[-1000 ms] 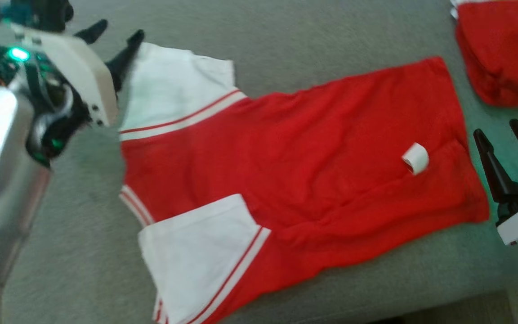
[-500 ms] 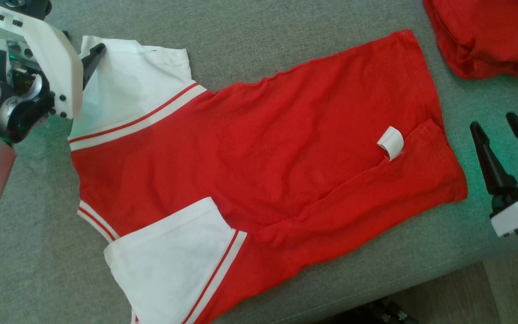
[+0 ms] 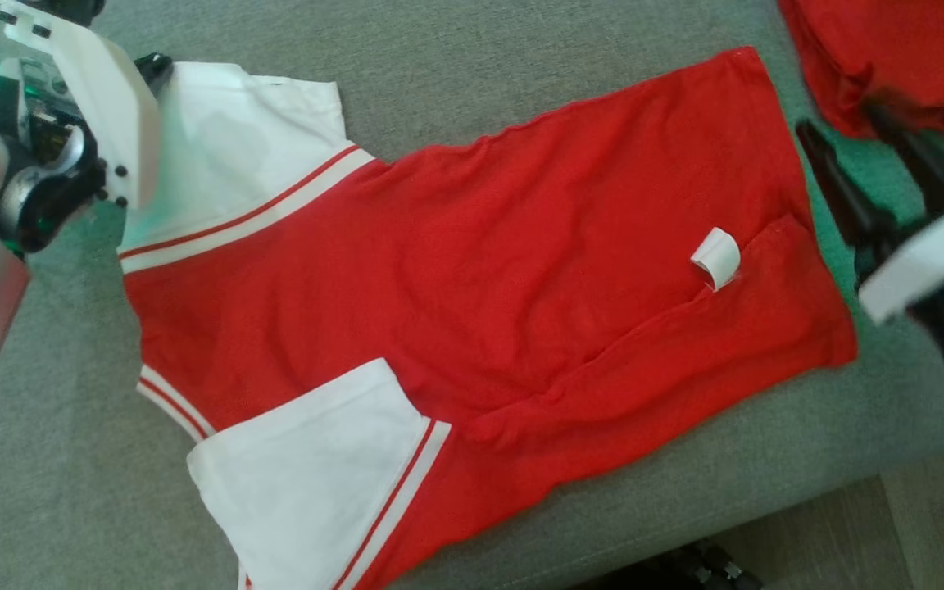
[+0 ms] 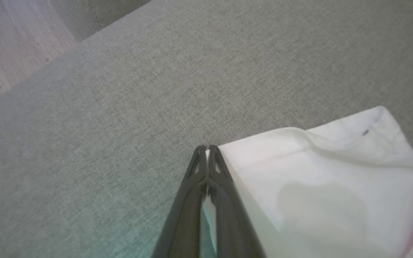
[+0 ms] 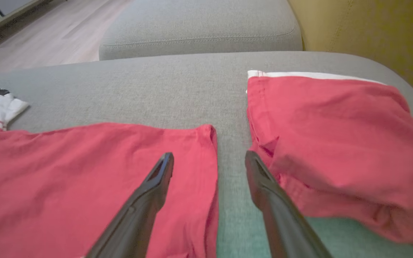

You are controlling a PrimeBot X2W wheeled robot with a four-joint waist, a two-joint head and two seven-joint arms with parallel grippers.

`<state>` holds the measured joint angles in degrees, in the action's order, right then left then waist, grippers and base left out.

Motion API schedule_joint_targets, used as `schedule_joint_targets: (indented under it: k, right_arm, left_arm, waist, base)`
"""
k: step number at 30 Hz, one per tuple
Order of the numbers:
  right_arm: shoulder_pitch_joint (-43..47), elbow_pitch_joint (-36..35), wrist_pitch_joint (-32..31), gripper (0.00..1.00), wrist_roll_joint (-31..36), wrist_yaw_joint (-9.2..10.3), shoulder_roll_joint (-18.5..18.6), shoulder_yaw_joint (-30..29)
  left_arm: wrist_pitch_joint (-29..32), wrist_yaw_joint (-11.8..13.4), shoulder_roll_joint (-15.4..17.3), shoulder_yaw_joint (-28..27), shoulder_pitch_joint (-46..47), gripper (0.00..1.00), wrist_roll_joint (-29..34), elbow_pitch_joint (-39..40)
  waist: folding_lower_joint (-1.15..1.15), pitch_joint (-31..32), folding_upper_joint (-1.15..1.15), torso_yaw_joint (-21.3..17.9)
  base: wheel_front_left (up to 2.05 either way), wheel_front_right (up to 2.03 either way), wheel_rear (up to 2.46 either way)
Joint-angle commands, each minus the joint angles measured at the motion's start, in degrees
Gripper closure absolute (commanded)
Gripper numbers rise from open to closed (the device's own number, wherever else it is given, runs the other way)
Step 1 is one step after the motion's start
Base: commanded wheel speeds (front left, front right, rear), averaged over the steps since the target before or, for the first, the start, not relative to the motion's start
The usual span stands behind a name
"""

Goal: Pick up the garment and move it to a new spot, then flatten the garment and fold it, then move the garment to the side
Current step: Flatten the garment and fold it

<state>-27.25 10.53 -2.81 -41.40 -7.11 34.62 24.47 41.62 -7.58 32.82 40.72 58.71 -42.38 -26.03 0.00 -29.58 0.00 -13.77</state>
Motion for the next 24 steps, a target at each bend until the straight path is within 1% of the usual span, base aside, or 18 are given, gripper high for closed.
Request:
schedule_joint_targets:
  k: [1, 6, 10, 17, 18, 20, 21, 23, 24]
  right_arm:
    - [-2.42, 1.7, -2.79, 0.0, -1.6, -0.37, 1.56, 1.24]
    - [-11.96, 8.4, -11.3, 0.0, -5.52, -0.37, 0.37, 6.32]
    - [-16.97, 11.61, -16.88, 0.0, -7.05, -0.37, 0.85, 10.85]
    - [-21.57, 15.7, -18.3, 0.0, -8.61, -0.37, 0.52, 15.2]
    - [-21.92, 16.09, -18.3, 0.03, -8.84, -0.37, 0.53, 15.67]
    - [-22.58, 16.84, -18.26, 0.28, -9.3, -0.37, 0.62, 16.52]
    - [-22.87, 17.21, -18.17, 0.34, -9.53, -0.37, 0.65, 16.88]
    - [-23.41, 17.91, -17.89, 0.59, -10.06, -0.37, 0.7, 17.45]
    - [-23.63, 18.22, -17.74, 0.66, -10.28, -0.37, 0.75, 17.75]
  left_arm:
    - [-0.45, 0.1, 2.82, -0.7, 1.64, 1.0, -0.14, 1.0]
    - [-2.2, 0.1, 2.44, 2.14, 2.64, 1.0, -1.17, 1.35]
    - [-3.35, 0.09, 2.4, 4.41, 3.22, 1.0, -2.44, 1.44]
    - [-5.25, 0.09, 2.4, 7.49, 4.11, 1.0, -4.4, 0.6]
    - [-5.47, 0.09, 2.38, 7.86, 4.24, 1.0, -4.63, 0.41]
    - [-5.92, 0.09, 2.42, 8.57, 4.56, 1.0, -5.05, 0.05]
    - [-6.17, 0.09, 2.43, 8.91, 4.74, 1.0, -5.23, -0.13]
    - [-6.55, 0.09, 2.42, 9.58, 5.12, 1.0, -5.58, -0.45]
    - [-6.6, 0.09, 2.35, 9.82, 5.2, 1.0, -6.07, -0.62]
  waist:
    - [0.0, 0.12, 0.0, 0.5]
    - [0.0, 0.25, 0.0, 2.04]
    - [0.0, 0.49, 0.0, 2.9]
    - [0.0, 1.05, 0.0, 3.76]
    - [0.0, 1.1, 0.0, 3.85]
    - [0.0, 1.16, 0.0, 4.01]
    - [0.0, 1.18, 0.0, 4.08]
    - [0.0, 1.15, 0.0, 4.24]
    - [0.0, 1.13, 0.0, 4.32]
  base:
    - [0.0, 0.0, 0.0]
    - [0.0, 0.0, 0.0]
    - [0.0, 0.0, 0.0]
    - [0.0, 0.0, 0.0]
    - [0.0, 0.0, 0.0]
    - [0.0, 0.0, 0.0]
    - [0.0, 0.0, 0.0]
    - [0.0, 0.0, 0.0]
    - [0.0, 0.0, 0.0]
